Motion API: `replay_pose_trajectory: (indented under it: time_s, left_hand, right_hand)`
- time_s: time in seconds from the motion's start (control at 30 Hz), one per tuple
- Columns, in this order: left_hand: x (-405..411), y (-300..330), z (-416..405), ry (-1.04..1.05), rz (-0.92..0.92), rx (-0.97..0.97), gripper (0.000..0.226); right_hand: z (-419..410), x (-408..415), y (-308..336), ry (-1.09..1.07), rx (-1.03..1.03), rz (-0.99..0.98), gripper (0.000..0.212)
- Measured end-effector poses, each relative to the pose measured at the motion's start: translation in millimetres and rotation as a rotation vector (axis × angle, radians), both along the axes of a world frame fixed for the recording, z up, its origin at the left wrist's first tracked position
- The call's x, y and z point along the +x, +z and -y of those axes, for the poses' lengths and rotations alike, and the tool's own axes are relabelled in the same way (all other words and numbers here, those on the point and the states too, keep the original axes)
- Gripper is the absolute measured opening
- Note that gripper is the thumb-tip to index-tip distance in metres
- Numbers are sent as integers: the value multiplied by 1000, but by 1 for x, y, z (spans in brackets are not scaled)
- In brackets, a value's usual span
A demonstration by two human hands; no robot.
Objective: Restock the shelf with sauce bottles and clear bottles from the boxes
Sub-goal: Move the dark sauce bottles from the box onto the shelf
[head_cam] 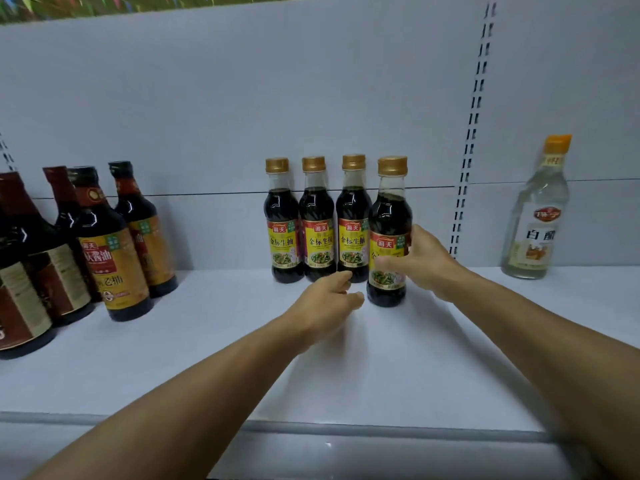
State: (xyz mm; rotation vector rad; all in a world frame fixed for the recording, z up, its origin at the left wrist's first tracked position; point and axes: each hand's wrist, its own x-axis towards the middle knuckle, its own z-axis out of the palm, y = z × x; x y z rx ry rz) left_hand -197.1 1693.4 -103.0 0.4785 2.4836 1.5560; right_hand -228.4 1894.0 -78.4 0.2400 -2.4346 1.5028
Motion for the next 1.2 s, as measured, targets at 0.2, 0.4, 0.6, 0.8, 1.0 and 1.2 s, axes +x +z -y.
replay_pose_trajectory:
  time_s: [0.2, 0.4, 0.6, 0.8, 1.0, 1.2]
  left_hand:
    - [-4, -10, -6, 23, -16, -38, 66]
    - [-1, -11, -10, 30, -29, -68, 64]
    - [3, -9, -11, 16, -42, -78, 62]
    - [7, -9, -5, 16, -45, -87, 61]
    - [8, -9, 1, 30, -41, -75, 59]
    - [10, -9, 4, 34, -46, -64, 58]
  right_hand:
    - [-13, -30, 0, -30, -3, 22, 37]
    - [-19, -48, 1, -11, -16, 62, 38]
    - [-19, -59, -2, -72, -62, 60, 43]
    - [-23, -66, -1, -100, -55, 125, 56]
    - [-21, -72, -7, -202, -24, 86, 60]
    - [-20, -72, -9, -215, -25, 66, 57]
